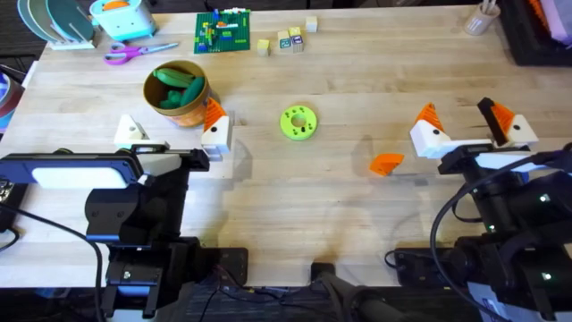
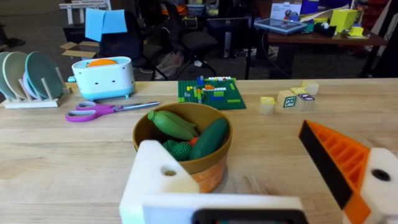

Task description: Pick up the gripper from the table and insert it into the empty holder that is missing its gripper. Then pick up a screw, insert it into the mounting hole, and use the screwdriver to tighten it. Finally, clean up the table by picking up the vegetable and placing it into the bucket.

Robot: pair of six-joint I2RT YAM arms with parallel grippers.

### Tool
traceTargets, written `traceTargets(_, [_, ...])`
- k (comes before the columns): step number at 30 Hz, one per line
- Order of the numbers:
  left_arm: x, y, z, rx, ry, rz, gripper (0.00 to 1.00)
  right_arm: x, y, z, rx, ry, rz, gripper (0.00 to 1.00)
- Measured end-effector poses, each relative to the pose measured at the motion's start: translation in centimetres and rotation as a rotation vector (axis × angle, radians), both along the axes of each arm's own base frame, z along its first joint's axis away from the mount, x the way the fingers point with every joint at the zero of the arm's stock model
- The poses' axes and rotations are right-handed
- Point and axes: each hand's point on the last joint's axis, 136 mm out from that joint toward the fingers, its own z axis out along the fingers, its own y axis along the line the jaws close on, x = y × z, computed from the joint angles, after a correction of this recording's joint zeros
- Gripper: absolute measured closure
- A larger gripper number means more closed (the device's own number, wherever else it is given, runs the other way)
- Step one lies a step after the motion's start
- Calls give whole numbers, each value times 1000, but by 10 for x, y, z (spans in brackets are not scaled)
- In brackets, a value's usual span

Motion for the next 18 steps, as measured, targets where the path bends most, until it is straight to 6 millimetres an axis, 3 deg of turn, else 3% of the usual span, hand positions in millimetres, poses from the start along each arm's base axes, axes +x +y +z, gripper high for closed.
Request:
traceTargets(14, [-3, 7, -4, 21, 51, 39, 9, -1, -1, -4, 18, 19, -7, 9])
traceTargets(18, [-17, 16, 15, -16, 139, 97, 9, -12, -1, -15, 66, 161, -15, 10])
